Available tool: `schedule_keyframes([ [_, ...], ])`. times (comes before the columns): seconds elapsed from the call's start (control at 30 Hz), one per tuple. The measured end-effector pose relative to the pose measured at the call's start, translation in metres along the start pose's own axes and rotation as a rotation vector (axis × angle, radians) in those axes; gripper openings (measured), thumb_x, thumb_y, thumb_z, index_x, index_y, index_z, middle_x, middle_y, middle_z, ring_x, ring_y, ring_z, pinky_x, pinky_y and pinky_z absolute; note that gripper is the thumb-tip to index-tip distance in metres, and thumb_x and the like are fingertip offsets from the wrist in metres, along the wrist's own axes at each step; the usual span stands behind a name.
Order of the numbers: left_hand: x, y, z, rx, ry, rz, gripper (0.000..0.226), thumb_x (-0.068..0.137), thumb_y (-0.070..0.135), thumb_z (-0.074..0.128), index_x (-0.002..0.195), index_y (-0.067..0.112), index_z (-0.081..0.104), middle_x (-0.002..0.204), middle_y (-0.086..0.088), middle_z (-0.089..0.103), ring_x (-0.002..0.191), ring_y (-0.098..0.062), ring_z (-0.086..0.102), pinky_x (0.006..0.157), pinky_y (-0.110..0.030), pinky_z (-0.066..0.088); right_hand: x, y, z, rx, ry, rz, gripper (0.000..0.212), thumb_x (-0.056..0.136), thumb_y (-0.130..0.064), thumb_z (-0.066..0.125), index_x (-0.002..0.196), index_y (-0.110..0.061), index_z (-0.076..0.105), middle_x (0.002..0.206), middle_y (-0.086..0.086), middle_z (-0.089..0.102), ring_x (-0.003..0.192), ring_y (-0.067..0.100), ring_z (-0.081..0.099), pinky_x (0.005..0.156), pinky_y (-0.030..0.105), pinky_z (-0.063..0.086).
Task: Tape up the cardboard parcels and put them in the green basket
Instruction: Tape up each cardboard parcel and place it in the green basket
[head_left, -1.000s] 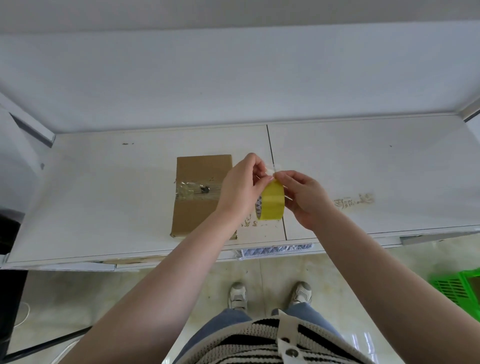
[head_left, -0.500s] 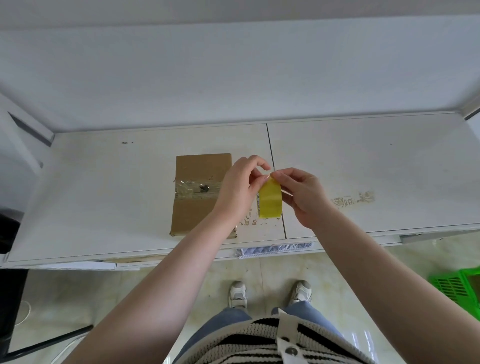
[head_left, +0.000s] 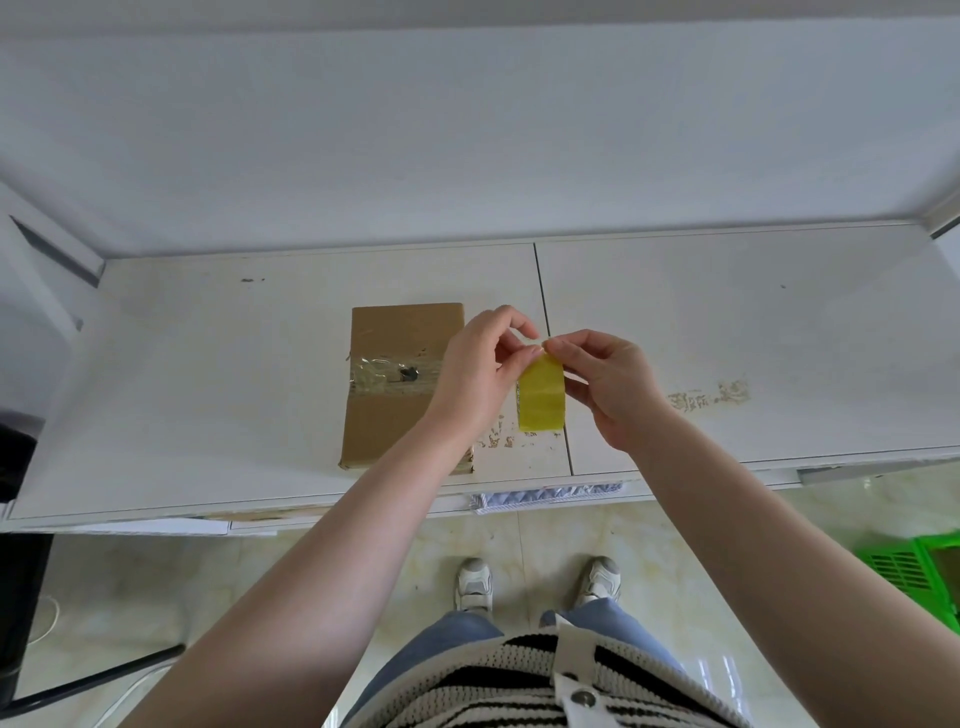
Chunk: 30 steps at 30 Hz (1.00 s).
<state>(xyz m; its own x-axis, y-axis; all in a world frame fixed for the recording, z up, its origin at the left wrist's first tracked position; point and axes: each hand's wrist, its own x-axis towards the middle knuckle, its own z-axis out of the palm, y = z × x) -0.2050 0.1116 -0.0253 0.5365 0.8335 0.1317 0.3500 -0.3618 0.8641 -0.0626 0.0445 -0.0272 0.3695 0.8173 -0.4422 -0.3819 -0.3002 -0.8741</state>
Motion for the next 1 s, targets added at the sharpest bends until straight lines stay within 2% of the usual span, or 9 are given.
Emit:
schedule_keyframes([
  [0.1,0.002,0.000,0.002,-0.039,0.033,-0.075,0.005,0.088,0.015,0.071,0.087,0.011,0.068,0.080,0.003,0.064,0.073,-0.002,0.057,0.065,-0.010,0.041,0.001,0.000,0.003,-0.012,0.050,-0.049,0.004,0.084,-0.003,0.070,0.081,-0.003,0.069,0.075,0.007,0.070,0.073,0.017,0.069,0.070,0.028,0.058],
  [0.2,0.004,0.002,0.007,-0.046,0.066,-0.150,0.008,0.089,0.016,0.069,0.083,0.012,0.067,0.083,0.004,0.064,0.072,0.000,0.055,0.064,-0.007,0.038,0.003,0.004,0.006,-0.045,0.116,-0.063,0.004,0.083,-0.005,0.074,0.081,-0.004,0.071,0.071,0.006,0.072,0.072,0.020,0.071,0.078,0.032,0.059],
  [0.37,0.007,0.008,0.014,-0.214,0.086,-0.368,0.020,0.092,0.025,0.067,0.073,0.026,0.059,0.097,-0.001,0.060,0.089,-0.010,0.057,0.077,-0.025,0.045,0.010,0.003,0.007,-0.153,0.150,-0.089,0.007,0.082,-0.013,0.077,0.082,-0.009,0.071,0.072,0.002,0.074,0.076,0.020,0.073,0.088,0.042,0.057],
  [0.5,0.010,0.013,0.015,-0.343,0.081,-0.505,0.023,0.093,0.029,0.065,0.072,0.023,0.057,0.088,0.000,0.062,0.076,-0.010,0.060,0.070,-0.028,0.048,0.011,0.002,0.010,-0.295,0.174,-0.142,0.008,0.080,-0.023,0.078,0.078,-0.021,0.071,0.080,-0.002,0.073,0.082,0.023,0.072,0.088,0.048,0.056],
  [0.57,0.010,0.014,0.015,-0.340,0.119,-0.517,0.023,0.094,0.027,0.065,0.073,0.022,0.057,0.084,0.003,0.061,0.074,-0.006,0.057,0.066,-0.023,0.042,0.012,-0.001,0.010,-0.342,0.209,-0.136,0.026,0.075,-0.028,0.082,0.090,-0.025,0.061,0.090,-0.006,0.070,0.087,0.020,0.070,0.088,0.044,0.055],
  [0.67,0.007,0.012,0.012,-0.357,0.195,-0.537,0.022,0.093,0.023,0.065,0.073,0.020,0.056,0.085,0.003,0.060,0.075,-0.007,0.055,0.065,-0.022,0.040,0.016,-0.011,-0.002,-0.318,0.257,-0.096,0.059,0.072,-0.024,0.086,0.105,-0.025,0.037,0.104,0.000,0.067,0.094,0.017,0.068,0.082,0.033,0.047],
  [0.8,0.006,0.011,0.009,-0.437,0.228,-0.577,0.022,0.089,0.027,0.070,0.073,0.017,0.058,0.083,0.001,0.063,0.075,-0.010,0.058,0.065,-0.024,0.042,0.015,-0.017,0.003,-0.073,0.069,-0.006,0.053,0.081,-0.013,0.078,0.116,-0.016,0.038,0.102,0.019,0.067,0.082,0.024,0.074,0.078,0.033,0.059],
  [0.93,0.008,0.014,0.010,-0.467,0.227,-0.617,0.029,0.084,0.032,0.076,0.074,0.015,0.054,0.089,-0.001,0.066,0.076,-0.013,0.060,0.062,-0.024,0.042,0.011,-0.010,0.018,0.074,0.071,0.058,0.047,0.086,-0.011,0.073,0.121,-0.004,0.042,0.084,0.012,0.072,0.072,0.016,0.073,0.065,0.024,0.057],
  [1.0,0.008,0.014,0.010,-0.449,0.219,-0.624,0.027,0.084,0.031,0.076,0.076,0.015,0.055,0.095,-0.004,0.067,0.080,-0.015,0.060,0.063,-0.026,0.042,0.010,-0.009,0.020,0.115,0.100,0.052,0.041,0.085,-0.005,0.072,0.116,-0.006,0.045,0.088,0.014,0.068,0.068,0.014,0.071,0.065,0.024,0.056],
])
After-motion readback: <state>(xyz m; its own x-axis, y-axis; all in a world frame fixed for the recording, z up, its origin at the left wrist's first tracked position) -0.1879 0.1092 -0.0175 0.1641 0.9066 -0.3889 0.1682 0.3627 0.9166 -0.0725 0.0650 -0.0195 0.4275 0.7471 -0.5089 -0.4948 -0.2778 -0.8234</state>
